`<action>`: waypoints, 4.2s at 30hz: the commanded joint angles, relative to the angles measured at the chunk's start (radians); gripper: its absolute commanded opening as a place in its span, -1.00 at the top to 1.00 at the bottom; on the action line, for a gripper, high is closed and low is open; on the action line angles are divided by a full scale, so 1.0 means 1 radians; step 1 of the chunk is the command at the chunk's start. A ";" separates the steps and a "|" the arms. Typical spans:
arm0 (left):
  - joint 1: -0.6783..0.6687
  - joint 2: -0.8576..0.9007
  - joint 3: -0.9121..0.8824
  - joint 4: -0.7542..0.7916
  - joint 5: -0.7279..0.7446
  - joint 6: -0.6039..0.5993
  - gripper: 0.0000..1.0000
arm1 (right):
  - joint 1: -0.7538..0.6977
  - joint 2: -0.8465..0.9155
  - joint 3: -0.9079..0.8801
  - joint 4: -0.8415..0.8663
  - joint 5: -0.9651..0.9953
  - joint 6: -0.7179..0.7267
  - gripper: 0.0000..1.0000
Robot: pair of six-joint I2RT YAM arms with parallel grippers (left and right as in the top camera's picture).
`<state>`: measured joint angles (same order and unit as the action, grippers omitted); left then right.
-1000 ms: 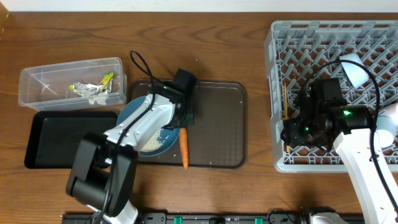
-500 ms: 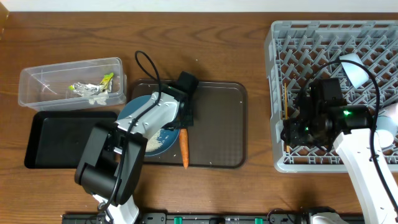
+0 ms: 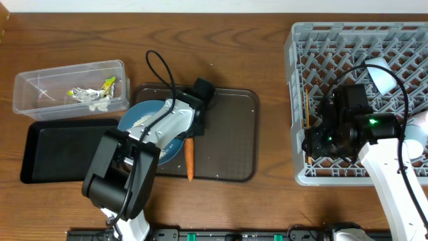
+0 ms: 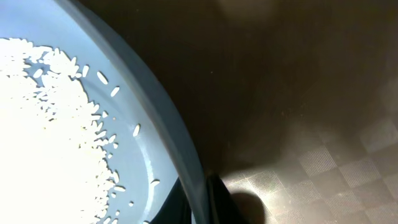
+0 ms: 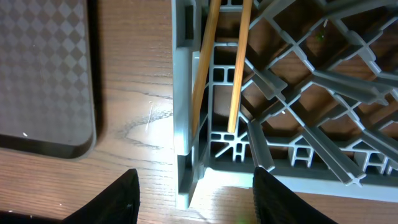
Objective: Sort waste into correct bins and load items into the dishwasher rack
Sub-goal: 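Lift the plate with left gripper and carry it toward the black tray, then tilt the plate over the black tray to dump the rice, then set the empty blue plate back on the brown tray with left gripper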
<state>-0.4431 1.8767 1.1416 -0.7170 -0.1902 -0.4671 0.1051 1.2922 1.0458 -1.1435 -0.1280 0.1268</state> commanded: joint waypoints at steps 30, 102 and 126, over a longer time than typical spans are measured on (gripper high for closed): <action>0.255 -0.496 -0.010 -0.209 0.161 0.138 0.88 | 0.014 0.003 -0.003 -0.002 0.016 0.006 -0.05; 1.178 -0.522 -0.025 -0.094 1.596 0.402 0.88 | 0.014 0.003 -0.003 -0.018 0.020 0.006 -0.08; -0.016 -0.259 -0.025 0.205 0.708 0.198 0.88 | 0.014 0.003 -0.003 -0.019 0.019 0.006 -0.07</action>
<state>-0.4091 1.5665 1.1202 -0.5323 0.6056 -0.2310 0.1051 1.2934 1.0451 -1.1622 -0.1154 0.1268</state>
